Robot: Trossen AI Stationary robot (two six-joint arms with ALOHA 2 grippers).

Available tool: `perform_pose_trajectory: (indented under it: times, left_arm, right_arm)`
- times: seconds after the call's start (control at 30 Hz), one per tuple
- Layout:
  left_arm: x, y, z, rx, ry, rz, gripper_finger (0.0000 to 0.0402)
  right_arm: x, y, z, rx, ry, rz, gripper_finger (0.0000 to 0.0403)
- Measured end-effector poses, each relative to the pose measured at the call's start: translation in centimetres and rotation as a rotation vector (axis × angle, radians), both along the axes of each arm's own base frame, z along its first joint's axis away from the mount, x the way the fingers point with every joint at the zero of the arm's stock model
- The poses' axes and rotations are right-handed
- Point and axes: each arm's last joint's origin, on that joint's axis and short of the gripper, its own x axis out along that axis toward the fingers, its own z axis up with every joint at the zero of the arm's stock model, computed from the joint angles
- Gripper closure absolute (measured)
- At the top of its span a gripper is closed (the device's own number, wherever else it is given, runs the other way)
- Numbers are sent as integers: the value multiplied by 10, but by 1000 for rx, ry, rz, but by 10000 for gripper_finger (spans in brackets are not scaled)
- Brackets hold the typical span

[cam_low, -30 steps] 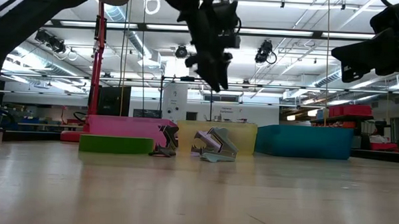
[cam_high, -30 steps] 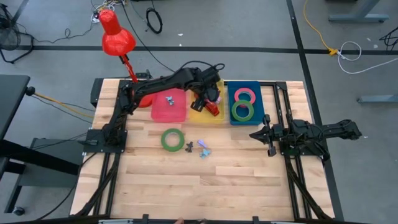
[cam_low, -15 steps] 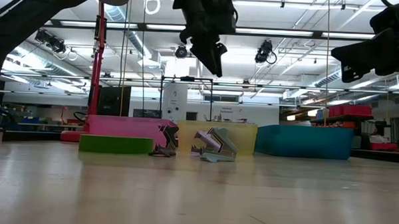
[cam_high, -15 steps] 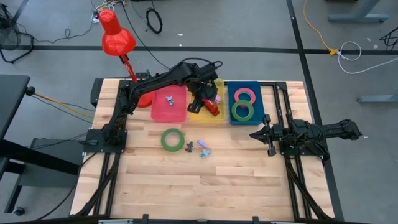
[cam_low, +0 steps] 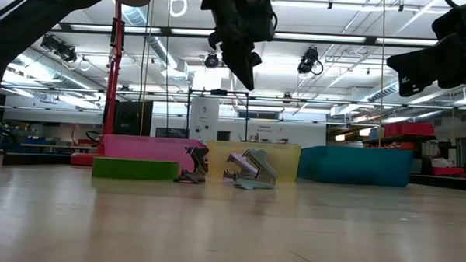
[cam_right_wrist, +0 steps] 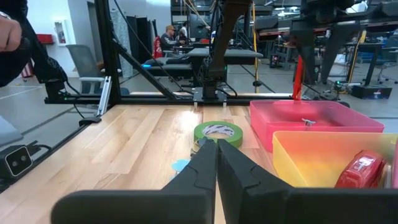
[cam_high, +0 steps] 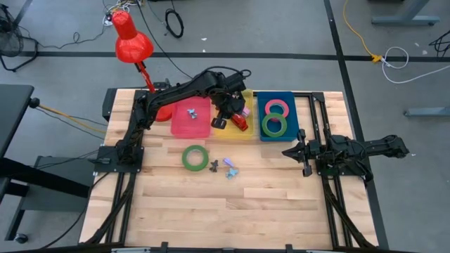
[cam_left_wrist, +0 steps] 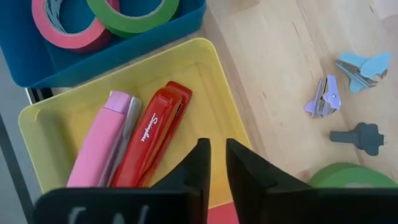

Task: Pick and place Stapler, Stapler remover, tape
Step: Put the green tape into the blue bin

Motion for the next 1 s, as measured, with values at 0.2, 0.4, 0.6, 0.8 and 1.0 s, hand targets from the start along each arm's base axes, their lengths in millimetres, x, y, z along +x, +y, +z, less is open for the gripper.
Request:
perform_pose_trajectory:
  times: [0.2,0.4,0.6,0.8,1.0]
  left_arm:
    - [2,1,1,1,-19,19,387]
    - [5,2,2,16,-60,19,396]
    - [8,3,4,16,-98,13,398]
    - [7,2,3,-25,-96,-1,399]
    - [5,1,-1,-30,-55,2,400]
  right_arm:
    - [0,0,0,0,0,0,385]
    - [0,0,0,0,0,0,385]
    - [0,0,0,0,0,0,385]
    - [0,0,0,0,0,0,385]
    - [0,0,0,0,0,0,385]
